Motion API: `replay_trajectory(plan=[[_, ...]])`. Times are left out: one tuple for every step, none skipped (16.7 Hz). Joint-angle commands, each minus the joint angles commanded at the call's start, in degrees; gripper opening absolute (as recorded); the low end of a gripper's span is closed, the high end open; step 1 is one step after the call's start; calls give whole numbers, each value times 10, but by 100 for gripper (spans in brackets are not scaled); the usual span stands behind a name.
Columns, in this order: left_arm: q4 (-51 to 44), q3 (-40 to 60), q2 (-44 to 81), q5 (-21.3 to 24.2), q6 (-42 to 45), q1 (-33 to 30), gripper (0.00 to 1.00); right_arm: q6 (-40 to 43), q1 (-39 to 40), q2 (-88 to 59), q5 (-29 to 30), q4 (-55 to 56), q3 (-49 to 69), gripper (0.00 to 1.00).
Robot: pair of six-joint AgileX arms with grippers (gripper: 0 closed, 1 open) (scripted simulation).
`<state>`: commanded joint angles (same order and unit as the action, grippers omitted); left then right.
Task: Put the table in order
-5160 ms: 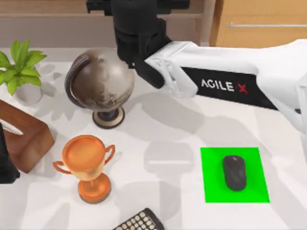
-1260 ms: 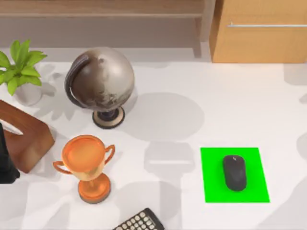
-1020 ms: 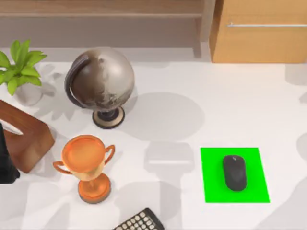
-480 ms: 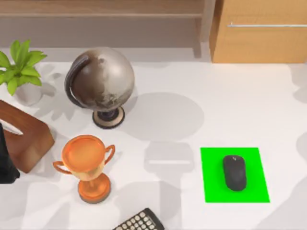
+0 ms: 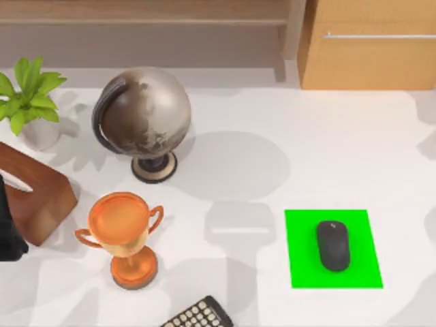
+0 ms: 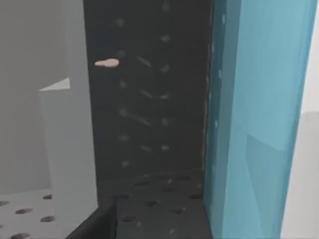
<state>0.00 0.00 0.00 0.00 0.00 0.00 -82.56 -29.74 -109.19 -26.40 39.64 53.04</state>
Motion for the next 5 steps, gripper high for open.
replay_trajectory(plan=[[0, 0, 0, 0, 0, 0, 100, 2, -3, 7, -5, 4, -14, 100], [0, 0, 0, 0, 0, 0, 100, 4, -5, 18, -10, 8, -30, 100], [0, 0, 0, 0, 0, 0, 100, 5, -10, 28, -15, 10, -45, 100], [0, 0, 0, 0, 0, 0, 100, 5, -16, 35, -19, 14, -56, 100], [0, 0, 0, 0, 0, 0, 100, 6, -20, 39, -21, 16, -61, 100]])
